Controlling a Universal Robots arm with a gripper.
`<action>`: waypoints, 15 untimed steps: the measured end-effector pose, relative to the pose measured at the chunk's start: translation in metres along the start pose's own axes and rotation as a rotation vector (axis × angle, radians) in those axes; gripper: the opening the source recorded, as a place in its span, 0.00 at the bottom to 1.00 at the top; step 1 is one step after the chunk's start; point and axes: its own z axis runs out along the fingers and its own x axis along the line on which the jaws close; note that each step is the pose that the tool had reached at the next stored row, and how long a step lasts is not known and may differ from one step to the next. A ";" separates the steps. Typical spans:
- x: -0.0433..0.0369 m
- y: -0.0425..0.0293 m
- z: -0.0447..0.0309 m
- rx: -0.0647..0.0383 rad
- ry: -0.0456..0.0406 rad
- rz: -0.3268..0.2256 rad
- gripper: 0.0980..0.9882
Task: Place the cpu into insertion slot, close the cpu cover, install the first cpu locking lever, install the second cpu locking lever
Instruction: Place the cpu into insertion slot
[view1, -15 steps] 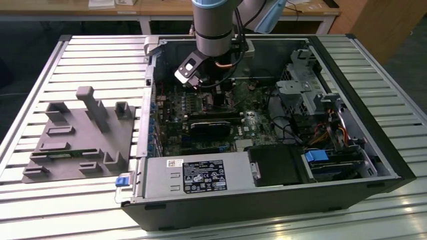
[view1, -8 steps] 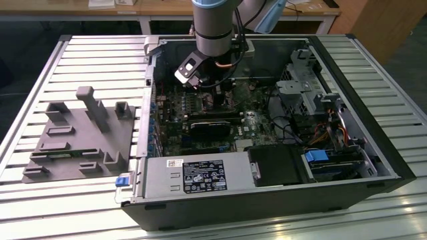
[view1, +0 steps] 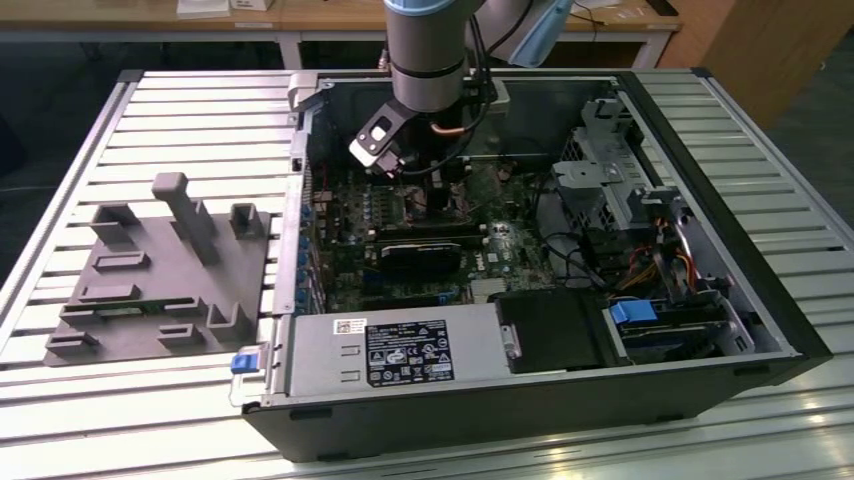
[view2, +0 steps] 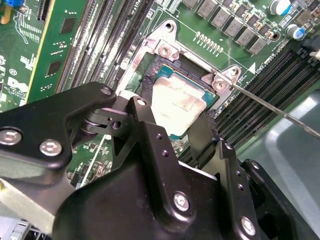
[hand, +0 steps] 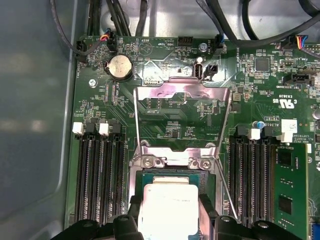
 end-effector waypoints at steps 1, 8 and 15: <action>0.0000 0.0000 -0.0008 0.000 -0.0006 0.000 0.49; 0.0001 0.0002 -0.0029 0.000 -0.0097 0.000 0.49; -0.0009 0.0006 -0.0028 0.000 -0.0162 0.003 0.49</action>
